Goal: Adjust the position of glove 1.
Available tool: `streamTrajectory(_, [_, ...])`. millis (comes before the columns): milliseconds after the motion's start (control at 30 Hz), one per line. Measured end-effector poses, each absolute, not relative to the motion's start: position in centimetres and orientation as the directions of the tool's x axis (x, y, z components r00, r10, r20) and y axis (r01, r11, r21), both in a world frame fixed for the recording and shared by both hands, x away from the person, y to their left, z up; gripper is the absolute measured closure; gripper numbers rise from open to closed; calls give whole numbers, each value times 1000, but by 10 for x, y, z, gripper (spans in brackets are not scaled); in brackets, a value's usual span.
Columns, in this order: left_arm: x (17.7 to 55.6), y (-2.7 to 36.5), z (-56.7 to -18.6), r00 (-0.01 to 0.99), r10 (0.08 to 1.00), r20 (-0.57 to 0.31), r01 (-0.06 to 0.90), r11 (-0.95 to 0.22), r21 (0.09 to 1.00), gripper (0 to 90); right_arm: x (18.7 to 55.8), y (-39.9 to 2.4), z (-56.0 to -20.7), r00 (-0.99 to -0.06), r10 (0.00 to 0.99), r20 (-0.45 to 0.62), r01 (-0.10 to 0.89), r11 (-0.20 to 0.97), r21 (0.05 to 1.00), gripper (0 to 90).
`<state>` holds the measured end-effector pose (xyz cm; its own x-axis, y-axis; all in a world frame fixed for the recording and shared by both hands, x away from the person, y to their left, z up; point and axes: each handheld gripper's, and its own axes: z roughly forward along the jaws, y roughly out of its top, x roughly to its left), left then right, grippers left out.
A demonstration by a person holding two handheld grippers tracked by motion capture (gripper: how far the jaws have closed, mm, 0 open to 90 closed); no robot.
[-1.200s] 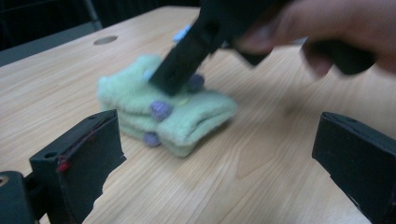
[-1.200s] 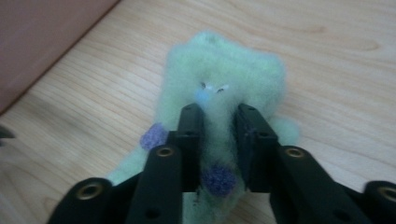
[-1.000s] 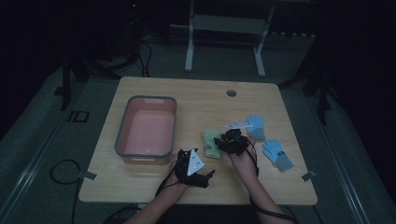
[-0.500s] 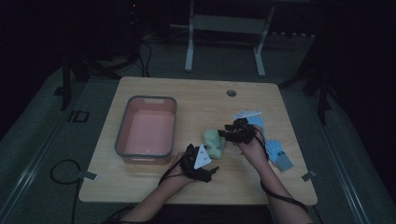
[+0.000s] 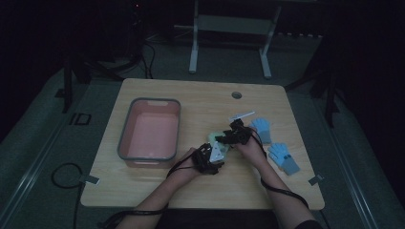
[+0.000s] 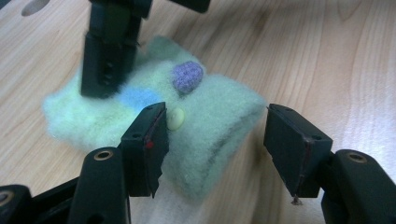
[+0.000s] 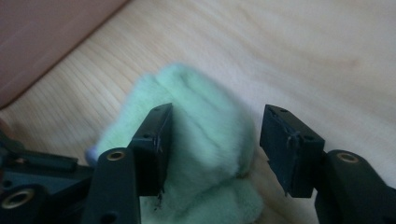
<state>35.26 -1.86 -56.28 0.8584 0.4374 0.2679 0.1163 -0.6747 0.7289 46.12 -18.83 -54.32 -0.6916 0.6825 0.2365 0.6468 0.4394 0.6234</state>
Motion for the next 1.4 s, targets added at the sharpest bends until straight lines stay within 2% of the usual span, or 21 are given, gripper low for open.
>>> streamTrajectory(67, [354, -20, -564, 856, 428, 290, 104, -692, 714, 418, 462, -189, -545, -684, 684, 254, 660, 430, 616, 438])
streamTrajectory(133, [353, -21, -565, 854, 421, 305, 94, -702, 706, 448, 462, -189, -548, -687, 665, 292, 673, 430, 603, 523])
streamTrajectory(167, [353, -22, -565, 851, 421, 315, 89, -706, 703, 448, 462, -189, -548, -687, 665, 292, 673, 430, 603, 523])
streamTrajectory(233, [354, -23, -565, 840, 432, 327, 91, -707, 701, 514, 462, -189, -547, -690, 661, 297, 673, 433, 600, 576])
streamTrajectory(267, [354, -23, -565, 836, 438, 330, 93, -706, 702, 589, 461, -189, -545, -690, 661, 294, 672, 434, 600, 620])
streamTrajectory(300, [354, -23, -564, 834, 442, 331, 93, -703, 705, 589, 461, -189, -545, -690, 661, 294, 672, 434, 600, 620])
streamTrajectory(400, [353, -25, -560, 829, 445, 337, 85, -698, 711, 702, 458, -188, -542, -692, 664, 283, 663, 431, 612, 684])
streamTrajectory(467, [353, -26, -558, 827, 437, 352, 79, -712, 698, 725, 456, -189, -540, -692, 666, 277, 658, 426, 621, 705])
streamTrajectory(700, [350, -26, -541, 829, 434, 352, 84, -719, 690, 744, 452, -190, -525, -694, 656, 297, 651, 396, 647, 725])
streamTrajectory(933, [340, -26, -512, 817, 425, 390, 59, -734, 676, 744, 446, -189, -504, -710, 641, 292, 630, 393, 669, 727])
streamTrajectory(1400, [336, -1, -467, 826, 394, 403, 32, -747, 664, 744, 439, -174, -462, -751, 592, 294, 585, 389, 712, 726])
